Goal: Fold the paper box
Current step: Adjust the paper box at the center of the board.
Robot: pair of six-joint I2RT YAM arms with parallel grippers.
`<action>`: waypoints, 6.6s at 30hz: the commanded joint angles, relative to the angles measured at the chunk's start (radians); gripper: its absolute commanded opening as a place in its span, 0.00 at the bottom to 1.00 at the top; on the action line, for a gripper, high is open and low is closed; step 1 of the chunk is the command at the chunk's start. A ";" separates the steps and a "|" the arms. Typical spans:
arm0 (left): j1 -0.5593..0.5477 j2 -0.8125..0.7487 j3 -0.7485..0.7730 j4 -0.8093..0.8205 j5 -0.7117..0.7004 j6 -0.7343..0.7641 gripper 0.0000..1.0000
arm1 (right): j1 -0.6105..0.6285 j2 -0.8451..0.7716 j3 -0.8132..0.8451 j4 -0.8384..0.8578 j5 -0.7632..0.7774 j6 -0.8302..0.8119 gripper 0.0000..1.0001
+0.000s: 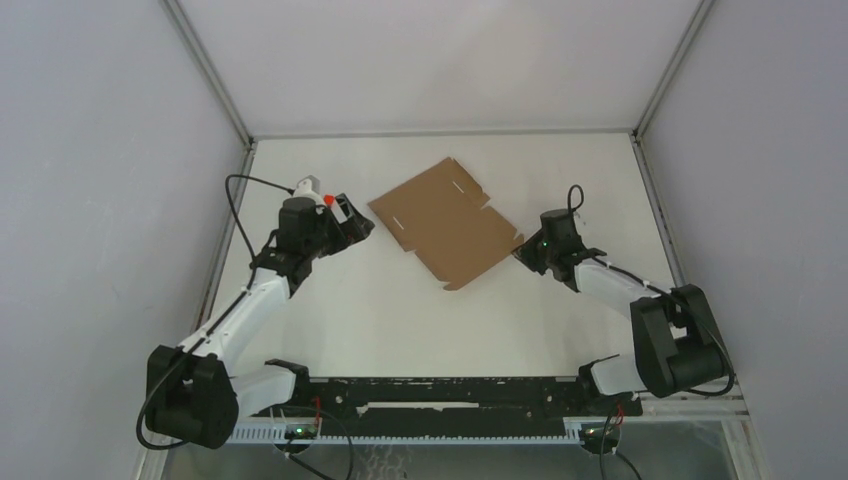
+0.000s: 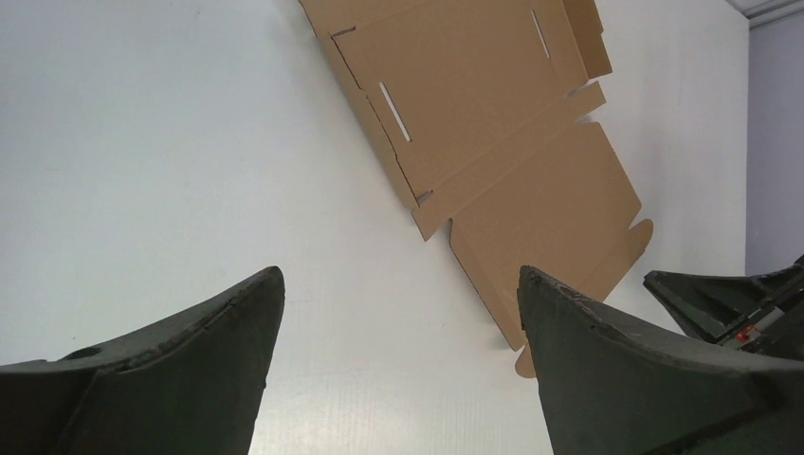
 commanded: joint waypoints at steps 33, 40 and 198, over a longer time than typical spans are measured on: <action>0.006 -0.088 -0.040 -0.047 -0.012 0.003 1.00 | 0.167 0.206 0.084 0.158 -0.004 0.110 0.61; 0.006 -0.092 -0.039 -0.057 -0.017 0.010 1.00 | 0.148 0.252 0.099 0.180 -0.041 0.070 0.40; -0.261 -0.084 -0.348 0.193 -0.204 -0.464 0.32 | 0.260 0.268 0.218 0.015 -0.031 -0.712 0.24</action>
